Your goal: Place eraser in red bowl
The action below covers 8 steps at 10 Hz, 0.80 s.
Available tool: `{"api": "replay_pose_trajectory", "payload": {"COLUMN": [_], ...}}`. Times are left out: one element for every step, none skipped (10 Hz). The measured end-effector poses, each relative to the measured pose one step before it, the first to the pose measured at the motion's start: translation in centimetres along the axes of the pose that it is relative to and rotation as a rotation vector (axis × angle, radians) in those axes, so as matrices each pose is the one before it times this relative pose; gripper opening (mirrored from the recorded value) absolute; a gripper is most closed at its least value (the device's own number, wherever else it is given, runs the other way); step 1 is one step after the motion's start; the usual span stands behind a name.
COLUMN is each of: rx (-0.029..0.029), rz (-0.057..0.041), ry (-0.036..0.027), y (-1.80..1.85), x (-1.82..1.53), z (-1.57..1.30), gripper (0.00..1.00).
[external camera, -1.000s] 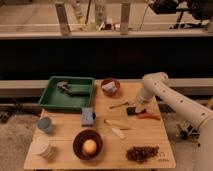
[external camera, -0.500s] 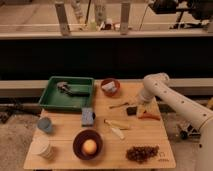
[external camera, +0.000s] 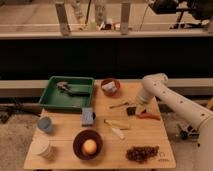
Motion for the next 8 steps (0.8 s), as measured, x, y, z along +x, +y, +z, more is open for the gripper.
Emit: {"api": "replay_pose_trajectory", "payload": {"rx": [0.00224,0.00846,0.00796,0.00275,-0.0043,-0.00316,-0.00178,-0.00244], "rz": [-0.00137,-0.00387,-0.00019,0.00269,0.00413,-0.00222,-0.00522,-0.00531], "ry": [-0.00107,-0.00225,-0.00122,0.00056,0.00092,-0.00117,0.00015,0.00105], "y": [-0.039,-0.188,-0.228,-0.102,0.096,0.17,0.132,0.164], "x": [0.029,-0.236,-0.077,0.033,0.042,-0.134,-0.235,-0.223], "z": [-0.265,-0.528,-0.569,-0.608,0.01,0.778,0.434,-0.067], "gripper": [0.52,0.42,0.35,0.23,0.15,0.14,0.22,0.32]}}
